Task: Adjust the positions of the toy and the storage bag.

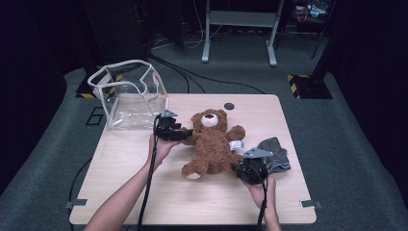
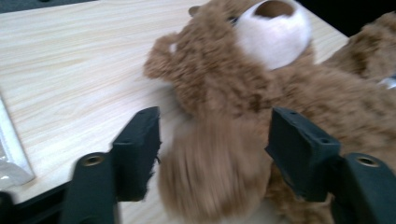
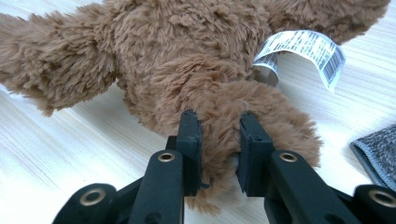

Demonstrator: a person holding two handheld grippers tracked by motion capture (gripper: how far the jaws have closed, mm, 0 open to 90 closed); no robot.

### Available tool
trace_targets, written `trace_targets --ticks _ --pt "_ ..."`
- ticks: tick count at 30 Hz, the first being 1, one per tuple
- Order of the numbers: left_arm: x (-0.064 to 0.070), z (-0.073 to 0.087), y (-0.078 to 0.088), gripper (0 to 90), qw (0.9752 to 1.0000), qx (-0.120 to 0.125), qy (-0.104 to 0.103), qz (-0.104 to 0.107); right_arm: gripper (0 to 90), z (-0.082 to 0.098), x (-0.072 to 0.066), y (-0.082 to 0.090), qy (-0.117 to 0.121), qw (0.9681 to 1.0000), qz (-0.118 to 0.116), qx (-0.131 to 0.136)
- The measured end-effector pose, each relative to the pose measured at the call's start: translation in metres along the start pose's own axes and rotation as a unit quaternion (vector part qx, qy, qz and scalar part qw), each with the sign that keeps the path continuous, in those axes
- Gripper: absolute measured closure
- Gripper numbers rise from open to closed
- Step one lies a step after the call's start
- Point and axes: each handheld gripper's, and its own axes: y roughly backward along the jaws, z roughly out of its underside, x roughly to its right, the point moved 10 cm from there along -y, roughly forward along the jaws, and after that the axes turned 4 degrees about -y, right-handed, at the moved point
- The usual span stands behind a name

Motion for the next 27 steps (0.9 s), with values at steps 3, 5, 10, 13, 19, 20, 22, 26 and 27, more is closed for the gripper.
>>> trace_targets --ticks 3,5,10,13,19,20,22,26,27 --pt "0.022 -0.015 -0.001 22.8 0.9999 -0.002 -0.008 0.01 73.4 0.0 -0.001 -0.002 0.006 0.9999 0.007 -0.008" --pt "0.033 -0.02 -0.008 19.7 0.9998 -0.01 -0.01 0.01 73.2 0.0 -0.001 -0.002 0.008 0.9999 0.006 -0.009" --pt "0.046 -0.028 -0.031 15.7 0.9994 -0.033 0.003 0.009 72.7 0.001 -0.002 -0.004 0.018 0.9998 0.008 -0.011" --pt "0.048 -0.028 -0.046 15.2 0.9985 -0.048 0.022 0.009 72.5 0.003 -0.003 -0.005 0.014 0.9998 0.01 -0.012" --pt "0.051 -0.024 -0.067 12.3 0.9965 -0.065 0.052 -0.012 72.5 0.005 -0.005 -0.008 0.023 0.9995 0.012 -0.017" --pt "0.051 -0.024 -0.067 11.5 0.9965 -0.065 0.052 -0.012 72.5 0.005 -0.005 -0.008 0.023 0.9995 0.012 -0.017" --pt "0.049 -0.021 -0.074 10.5 0.9958 -0.071 0.055 -0.022 72.4 0.006 -0.007 -0.009 0.023 0.9995 0.01 -0.02" --pt "0.044 -0.015 -0.08 8.6 0.9939 -0.083 0.049 -0.052 72.3 0.006 -0.009 -0.012 0.031 0.9993 0.01 -0.019" --pt "0.042 -0.013 -0.082 7.0 0.9932 -0.087 0.049 -0.06 72.3 0.007 -0.01 -0.012 0.028 0.9994 0.01 -0.019"
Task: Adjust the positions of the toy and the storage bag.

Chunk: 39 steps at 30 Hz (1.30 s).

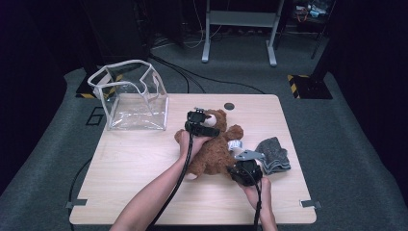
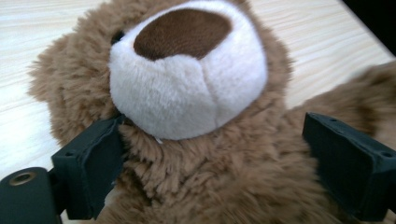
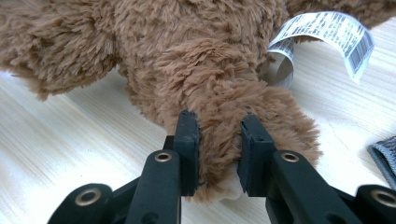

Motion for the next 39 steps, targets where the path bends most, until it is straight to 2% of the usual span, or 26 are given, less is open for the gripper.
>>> trace_targets --ticks 1,2,3,7,8,9,11,12,13,17,19,20,21,22,23,28,31,32,35,36,39 --pt "-0.002 0.002 -0.002 4.9 1.0 -0.004 0.003 -0.004 72.2 0.0 -0.001 -0.001 -0.006 1.0 0.001 -0.001" --pt "-0.002 0.002 -0.002 3.4 1.0 -0.004 0.003 -0.004 72.2 0.002 0.0 -0.001 0.0 1.0 0.001 -0.003" --pt "-0.004 0.003 -0.005 2.5 0.9998 0.0 0.02 -0.002 72.0 0.002 0.0 -0.001 -0.001 1.0 0.004 -0.003" --pt "-0.002 0.006 -0.006 1.9 0.9999 -0.003 0.016 -0.002 70.5 0.005 0.003 -0.004 -0.003 1.0 0.004 -0.005" --pt "-0.001 0.006 -0.008 1.9 1.0 -0.005 0.002 -0.005 68.6 0.006 0.002 -0.005 -0.011 0.9999 0.004 -0.006" --pt "-0.001 0.008 -0.009 2.0 1.0 -0.007 0.001 -0.006 66.6 0.006 0.003 -0.006 -0.012 0.9999 0.004 -0.004" --pt "-0.002 0.01 -0.011 2.2 0.9999 -0.012 0.0 -0.003 56.1 0.007 0.007 -0.006 -0.009 0.9999 0.009 -0.004" --pt "-0.004 0.011 -0.012 2.4 0.9999 -0.013 0.003 -0.002 50.1 0.008 0.008 -0.006 -0.026 0.9996 0.011 -0.005" --pt "-0.004 0.012 -0.013 2.8 0.9999 -0.012 0.006 0.001 44.6 0.009 0.011 -0.005 -0.02 0.9997 0.012 -0.003" --pt "-0.004 0.015 -0.013 5.4 0.9998 -0.014 0.01 0.01 19.4 0.013 0.024 0.002 -0.04 0.9989 0.02 0.013" --pt "-0.003 0.017 -0.014 8.9 0.9996 -0.012 0.013 0.02 13.8 0.017 0.028 0.01 -0.055 0.9979 0.014 0.03" --pt "-0.004 0.017 -0.014 11.4 0.9999 -0.009 -0.002 0.014 14.3 0.022 0.031 0.013 -0.057 0.9977 0.018 0.031" --pt "-0.004 0.018 -0.014 14.9 0.9998 -0.008 -0.01 0.018 12.2 0.029 0.034 0.014 -0.056 0.9977 0.026 0.028" --pt "-0.004 0.018 -0.014 18.2 0.9998 -0.008 -0.01 0.018 12.2 0.029 0.034 0.014 -0.056 0.9977 0.026 0.028" --pt "-0.002 0.019 -0.014 21.4 0.9997 -0.002 -0.014 0.019 7.5 0.047 0.036 0.01 -0.057 0.998 0.026 0.009" --pt "-0.002 0.018 -0.014 33.5 0.9994 0.007 -0.024 0.025 7.1 0.074 0.038 -0.006 -0.059 0.9978 0.028 -0.015" --pt "-0.002 0.018 -0.013 41.6 0.9992 0.013 -0.03 0.022 7.0 0.077 0.038 -0.011 -0.053 0.9979 0.035 -0.014" --pt "-0.003 0.018 -0.013 44.0 0.9991 0.015 -0.035 0.021 6.9 0.077 0.039 -0.013 -0.052 0.9976 0.044 -0.012" --pt "-0.001 0.017 -0.013 49.1 0.9988 0.026 -0.039 0.015 5.2 0.076 0.041 -0.016 -0.037 0.9979 0.052 -0.009" --pt "-0.002 0.018 -0.012 49.9 0.9983 0.026 -0.05 0.011 4.8 0.076 0.042 -0.017 -0.03 0.9982 0.052 -0.007" --pt "0.0 0.016 -0.011 51.3 0.9975 0.043 -0.056 0.007 3.7 0.075 0.042 -0.018 -0.024 0.9987 0.044 -0.001"
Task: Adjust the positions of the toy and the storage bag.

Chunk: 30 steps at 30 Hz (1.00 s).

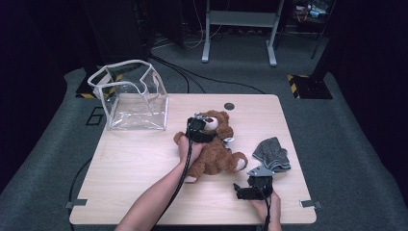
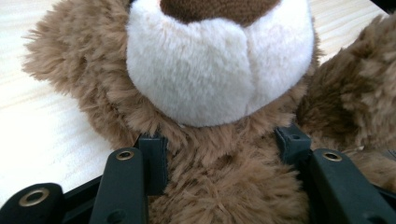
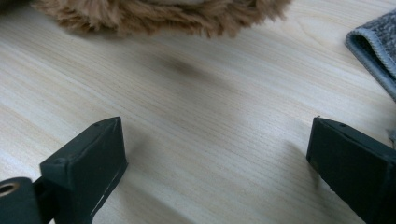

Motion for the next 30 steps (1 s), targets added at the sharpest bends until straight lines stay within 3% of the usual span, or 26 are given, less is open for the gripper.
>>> trace_targets --ticks 3,5,7,8,14,22,30 --pt "0.001 0.0 0.004 53.9 0.9998 0.007 -0.019 0.001 3.4 0.0 -0.001 0.0 -0.001 1.0 -0.007 -0.002" --pt "0.001 -0.002 0.005 55.2 0.9998 0.019 -0.006 0.004 3.5 0.001 0.0 0.0 0.006 1.0 -0.007 -0.004" --pt "0.0 -0.001 0.007 55.6 0.9998 0.018 -0.01 0.008 3.5 0.001 0.0 0.0 0.006 1.0 -0.007 -0.003" --pt "0.0 -0.003 0.008 55.8 0.9995 0.03 0.002 0.01 4.1 0.0 0.0 0.0 -0.001 1.0 -0.007 -0.001" --pt "0.003 -0.007 0.019 56.3 0.9983 0.052 0.009 0.026 6.0 -0.001 0.0 0.001 -0.008 0.9999 -0.006 0.004" --pt "0.009 -0.02 0.042 56.3 0.9949 0.093 -0.017 0.034 6.9 -0.001 0.001 0.001 -0.005 1.0 -0.006 0.005" --pt "0.006 -0.031 0.066 56.4 0.9897 0.136 -0.021 0.039 7.7 0.0 0.001 0.001 0.0 1.0 -0.006 0.002"
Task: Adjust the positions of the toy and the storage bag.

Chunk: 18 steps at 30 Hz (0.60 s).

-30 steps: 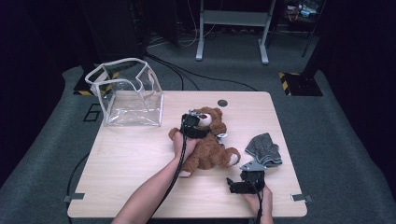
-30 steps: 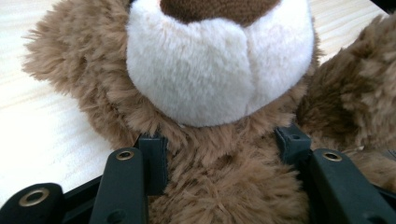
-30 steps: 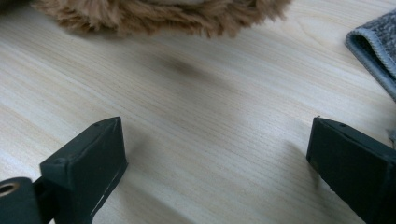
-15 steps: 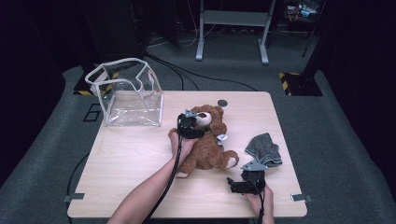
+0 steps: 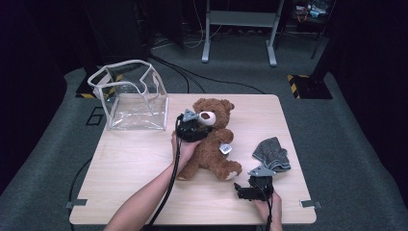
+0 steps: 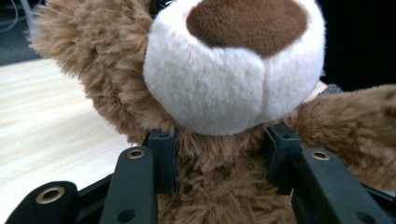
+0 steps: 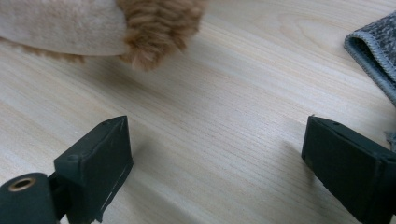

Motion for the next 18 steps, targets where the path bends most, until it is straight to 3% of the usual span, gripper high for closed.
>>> trace_targets --ticks 10,18 --pt "-0.008 -0.015 0.032 56.8 0.9989 0.036 -0.029 -0.006 7.7 -0.001 0.0 0.0 -0.002 1.0 0.0 0.003" --pt "-0.013 -0.019 0.053 56.8 0.998 0.046 -0.043 -0.005 7.8 -0.001 0.0 0.0 0.0 1.0 -0.001 0.002"
